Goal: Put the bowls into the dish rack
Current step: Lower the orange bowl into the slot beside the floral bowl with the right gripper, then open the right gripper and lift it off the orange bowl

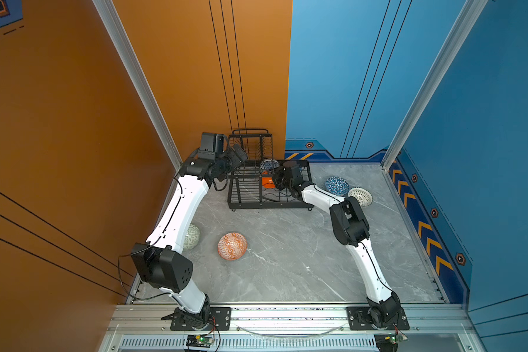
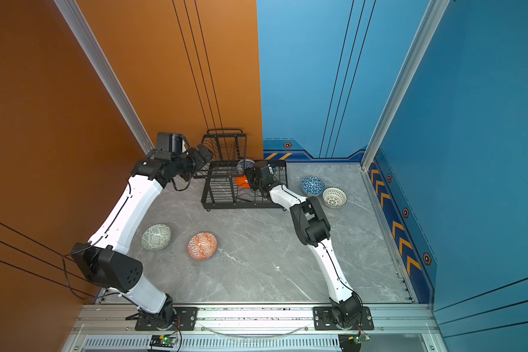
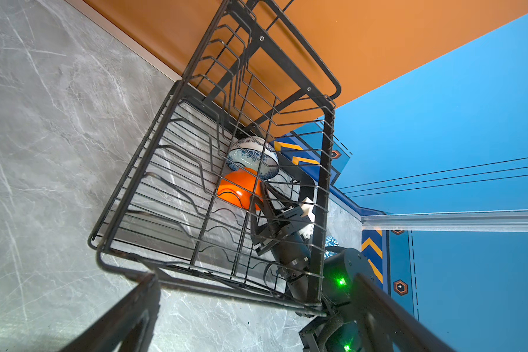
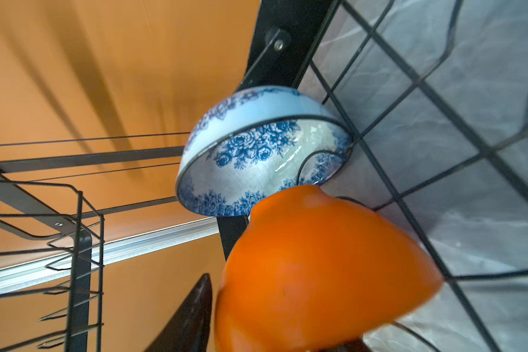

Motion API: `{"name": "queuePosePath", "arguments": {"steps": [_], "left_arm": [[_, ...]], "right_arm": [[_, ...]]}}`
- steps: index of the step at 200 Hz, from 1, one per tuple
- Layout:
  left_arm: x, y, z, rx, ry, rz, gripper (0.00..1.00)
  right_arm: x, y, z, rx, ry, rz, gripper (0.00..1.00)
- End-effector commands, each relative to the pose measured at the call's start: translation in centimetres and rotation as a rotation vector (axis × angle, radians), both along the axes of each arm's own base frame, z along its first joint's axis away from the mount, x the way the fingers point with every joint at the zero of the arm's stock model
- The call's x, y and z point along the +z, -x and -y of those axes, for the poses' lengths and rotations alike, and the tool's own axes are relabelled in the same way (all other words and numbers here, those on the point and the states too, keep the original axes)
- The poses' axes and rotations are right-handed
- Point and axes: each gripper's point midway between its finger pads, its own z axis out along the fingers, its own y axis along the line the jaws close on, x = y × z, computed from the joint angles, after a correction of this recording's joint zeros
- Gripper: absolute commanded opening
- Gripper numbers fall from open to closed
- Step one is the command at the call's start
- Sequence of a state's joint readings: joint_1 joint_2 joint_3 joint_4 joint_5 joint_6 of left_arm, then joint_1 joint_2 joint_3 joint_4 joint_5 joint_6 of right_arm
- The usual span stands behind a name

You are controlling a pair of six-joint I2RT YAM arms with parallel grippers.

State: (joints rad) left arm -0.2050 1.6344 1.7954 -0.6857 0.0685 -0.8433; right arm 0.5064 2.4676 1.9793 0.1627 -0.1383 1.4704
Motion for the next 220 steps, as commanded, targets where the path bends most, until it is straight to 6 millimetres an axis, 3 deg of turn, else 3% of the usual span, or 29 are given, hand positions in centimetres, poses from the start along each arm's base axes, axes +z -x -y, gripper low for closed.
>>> {"name": "queuePosePath", "arguments": {"steps": [1, 74, 117, 152, 155, 165, 181, 190, 192, 196, 220], "left_arm": [[0.7, 0.3, 0.1, 0.018, -0.008, 0.008, 0.98], [0.4, 0.0, 0.1, 0.037, -0.027, 0.008, 0.98], [0.3, -0.6, -0.1, 0.052, -0.048, 0.016, 0.98], [1.1, -0.9, -0.5, 0.077, -0.069, 0.041, 0.98], [1.2, -0.9, -0.5, 0.082, -0.07, 0.043, 0.98], [1.4, -1.0, -0.7, 0.097, -0.063, 0.045, 0.98], [1.8, -1.2, -0.6, 0.102, -0.054, 0.053, 0.98], [2.1, -1.4, -0.4, 0.099, -0.053, 0.061, 0.98], [2.2, -1.4, -0.4, 0.098, -0.054, 0.064, 0.98], [2.4, -1.5, -0.2, 0.093, -0.055, 0.069, 0.98], [3.7, -2.2, 0.9, 0.05, -0.09, 0.109, 0.98]], "right_arm": [[1.8, 0.4, 1.2, 0.015, 0.023, 0.008, 0.52], [3.7, 0.8, 2.6, 0.061, 0.046, 0.02, 0.57], [5.7, 2.3, 4.4, 0.103, 0.105, 0.031, 0.74], [7.4, 3.0, 7.2, 0.096, 0.14, 0.044, 0.92], [6.6, 3.3, 7.7, 0.095, 0.149, 0.025, 0.92], [6.8, 3.6, 8.8, 0.089, 0.157, 0.027, 1.0], [7.4, 4.0, 10.7, 0.081, 0.189, 0.029, 1.0], [6.8, 4.0, 11.6, 0.081, 0.211, 0.01, 1.0], [8.1, 4.2, 11.9, 0.079, 0.207, 0.029, 1.0], [8.6, 4.4, 12.3, 0.079, 0.212, 0.034, 1.0], [9.2, 5.2, 14.7, 0.082, 0.268, 0.014, 1.0]]}}
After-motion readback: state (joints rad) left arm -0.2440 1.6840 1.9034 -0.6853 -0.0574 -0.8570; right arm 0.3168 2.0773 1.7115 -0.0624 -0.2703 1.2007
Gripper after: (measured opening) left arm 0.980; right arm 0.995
